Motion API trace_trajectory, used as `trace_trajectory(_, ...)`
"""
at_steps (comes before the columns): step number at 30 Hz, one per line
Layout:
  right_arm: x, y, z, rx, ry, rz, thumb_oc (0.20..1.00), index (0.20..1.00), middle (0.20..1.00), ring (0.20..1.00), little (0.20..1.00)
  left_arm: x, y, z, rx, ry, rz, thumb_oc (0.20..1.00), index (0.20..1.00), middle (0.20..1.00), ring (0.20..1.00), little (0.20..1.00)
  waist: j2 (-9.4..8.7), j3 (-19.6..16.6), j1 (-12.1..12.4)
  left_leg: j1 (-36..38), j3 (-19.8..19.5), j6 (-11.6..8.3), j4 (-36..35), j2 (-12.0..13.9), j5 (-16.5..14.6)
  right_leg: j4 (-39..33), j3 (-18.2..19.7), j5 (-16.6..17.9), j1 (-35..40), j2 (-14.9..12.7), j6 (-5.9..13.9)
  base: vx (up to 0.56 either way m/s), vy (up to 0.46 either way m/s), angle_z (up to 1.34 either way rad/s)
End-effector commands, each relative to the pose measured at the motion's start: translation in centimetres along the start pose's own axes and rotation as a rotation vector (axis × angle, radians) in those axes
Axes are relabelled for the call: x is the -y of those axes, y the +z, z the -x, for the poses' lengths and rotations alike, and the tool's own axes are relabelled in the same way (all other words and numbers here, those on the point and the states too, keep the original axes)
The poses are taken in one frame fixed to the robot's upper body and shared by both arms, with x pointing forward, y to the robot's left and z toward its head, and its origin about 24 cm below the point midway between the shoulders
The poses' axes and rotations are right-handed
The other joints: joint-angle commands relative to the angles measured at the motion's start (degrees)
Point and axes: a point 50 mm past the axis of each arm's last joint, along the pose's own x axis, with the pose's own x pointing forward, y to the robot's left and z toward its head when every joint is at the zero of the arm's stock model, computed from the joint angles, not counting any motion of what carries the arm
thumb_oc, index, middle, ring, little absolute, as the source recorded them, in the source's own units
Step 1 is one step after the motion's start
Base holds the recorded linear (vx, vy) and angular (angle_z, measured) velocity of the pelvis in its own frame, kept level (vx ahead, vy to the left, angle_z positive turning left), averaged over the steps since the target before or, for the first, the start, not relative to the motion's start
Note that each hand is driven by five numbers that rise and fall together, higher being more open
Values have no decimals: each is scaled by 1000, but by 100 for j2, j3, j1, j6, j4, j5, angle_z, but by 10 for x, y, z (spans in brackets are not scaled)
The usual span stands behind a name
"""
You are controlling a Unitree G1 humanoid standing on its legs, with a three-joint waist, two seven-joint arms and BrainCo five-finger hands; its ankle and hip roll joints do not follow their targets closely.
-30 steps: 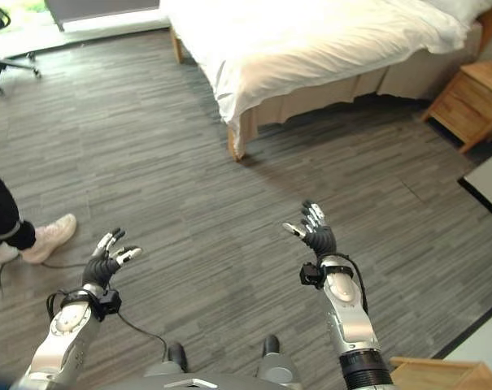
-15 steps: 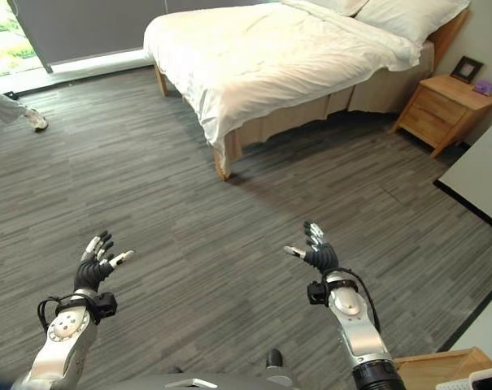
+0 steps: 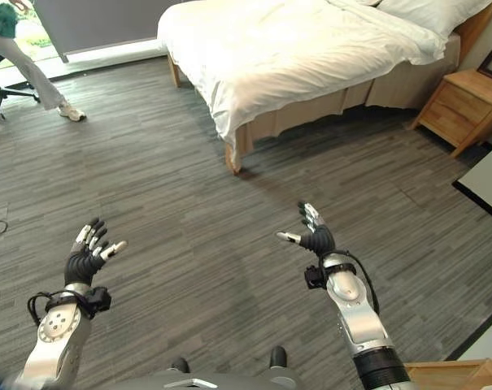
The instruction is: Pick up bed clothes into laundry basket.
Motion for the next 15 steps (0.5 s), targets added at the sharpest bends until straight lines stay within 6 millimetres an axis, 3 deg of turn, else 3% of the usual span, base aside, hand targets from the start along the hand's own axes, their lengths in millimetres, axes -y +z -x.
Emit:
trace_trajectory(1,9,35,-9,177,-31,60,1000,1000,1000,1000,1000,-7,33,-10,161,-20,-43,1000,1000,1000,1000,1000,-183,120,-18,-185,-306,73,177,-110,-295,970,-781,-460,276,-534,252,-10,152,5)
trace_trajectory(3,6,33,-8,166,-23,56,1000,1000,1000,1000,1000,-5,31,-11,145,-41,-53,1000,1000,1000,1000,1000,-157,329,-145,-32,-425,191,113,-209,-366,2044,-548,-19,-162,-732,454,-8,154,5)
trace_trajectory(5,1,33,-9,161,-17,39,1000,1000,1000,1000,1000,-7,27,-13,122,-31,-64,1000,1000,1000,1000,1000,-30,523,-264,98,-438,253,33,-141,-376,2824,-392,329,-662,-785,546,24,126,-5)
trace_trajectory(8,-3,30,-7,154,-13,26,1000,1000,1000,1000,1000,-7,23,-13,102,-35,-73,1000,1000,1000,1000,1000,36,580,-338,171,-430,260,33,-123,-451,3021,-395,94,-1022,-693,437,166,36,-22)
trace_trajectory(9,-4,27,-5,147,-10,-16,1000,1000,1000,1000,1000,-5,22,-12,97,-51,-81,1000,1000,1000,1000,1000,14,620,-421,258,-525,220,33,-203,-571,2276,-503,-321,-1217,-387,250,237,-45,-30)
trace_trajectory(11,-4,27,-4,146,-10,-16,1000,1000,1000,1000,1000,-5,22,-12,97,-51,-80,1000,1000,1000,1000,1000,27,648,-434,301,-539,213,33,-186,-596,2277,-525,-348,-1163,-377,254,290,-90,-7)
trace_trajectory(12,-7,29,-6,155,2,-36,1000,1000,1000,1000,1000,-4,24,-15,106,-58,-86,1000,1000,1000,1000,1000,-32,598,-450,519,-583,66,33,-183,-880,1244,-851,-262,-1310,-410,264,350,-137,10)
trace_trajectory(14,-7,29,-6,155,3,-36,1000,1000,1000,1000,1000,-4,24,-15,105,-58,-86,1000,1000,1000,1000,1000,-4,610,-456,547,-590,56,33,-149,-908,1175,-878,-250,-1244,-369,267,292,-135,9)
trace_trajectory(15,-6,28,-5,157,2,-34,1000,1000,1000,1000,1000,-1,25,-16,121,-74,-83,1000,1000,1000,1000,1000,-135,542,-494,695,-578,29,189,-223,-1085,902,-789,-106,-1093,-338,158,311,-173,16)
